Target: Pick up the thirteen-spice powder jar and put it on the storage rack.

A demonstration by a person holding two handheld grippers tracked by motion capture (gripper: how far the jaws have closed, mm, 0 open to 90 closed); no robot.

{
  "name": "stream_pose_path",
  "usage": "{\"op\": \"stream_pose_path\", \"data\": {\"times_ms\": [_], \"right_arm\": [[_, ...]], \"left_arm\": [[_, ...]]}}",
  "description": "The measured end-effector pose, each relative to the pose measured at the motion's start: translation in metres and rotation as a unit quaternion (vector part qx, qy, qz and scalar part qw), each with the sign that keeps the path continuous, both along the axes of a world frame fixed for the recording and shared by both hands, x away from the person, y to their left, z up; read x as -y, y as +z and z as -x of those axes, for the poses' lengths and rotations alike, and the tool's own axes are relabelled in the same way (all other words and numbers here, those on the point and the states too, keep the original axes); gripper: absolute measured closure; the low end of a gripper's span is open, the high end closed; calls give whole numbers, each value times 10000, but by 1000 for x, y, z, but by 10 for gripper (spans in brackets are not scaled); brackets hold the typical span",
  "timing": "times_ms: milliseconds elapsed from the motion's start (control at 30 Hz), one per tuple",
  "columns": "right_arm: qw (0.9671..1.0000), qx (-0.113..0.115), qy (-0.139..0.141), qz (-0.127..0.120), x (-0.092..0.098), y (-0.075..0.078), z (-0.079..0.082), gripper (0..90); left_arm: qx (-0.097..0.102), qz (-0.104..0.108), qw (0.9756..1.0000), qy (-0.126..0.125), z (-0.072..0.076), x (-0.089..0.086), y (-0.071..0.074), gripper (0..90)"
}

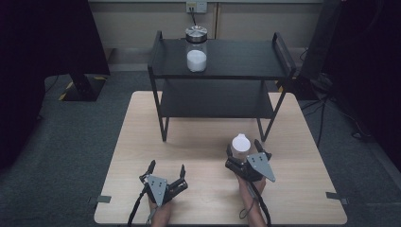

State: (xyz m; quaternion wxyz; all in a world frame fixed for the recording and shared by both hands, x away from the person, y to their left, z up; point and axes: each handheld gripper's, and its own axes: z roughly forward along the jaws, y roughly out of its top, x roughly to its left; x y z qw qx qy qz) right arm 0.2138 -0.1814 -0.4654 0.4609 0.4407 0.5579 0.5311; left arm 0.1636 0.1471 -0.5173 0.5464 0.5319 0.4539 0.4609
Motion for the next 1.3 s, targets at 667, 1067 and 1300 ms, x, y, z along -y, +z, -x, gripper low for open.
{"op": "stream_pose_path", "data": {"times_ms": [667,1067,1300], "right_arm": [[9997,-13,-224,7,-8,-24,-10,127],[9999,-64,-141,18,-5,-29,-9,251],[10000,-91,-15,-16,-1,-28,-10,297]], "left_arm": [[-1,2,10000,-2,0,0,0,0],[0,-5,10000,-20,0,-1,0,0],[0,-5,10000,-19,0,-1,0,0]]}}
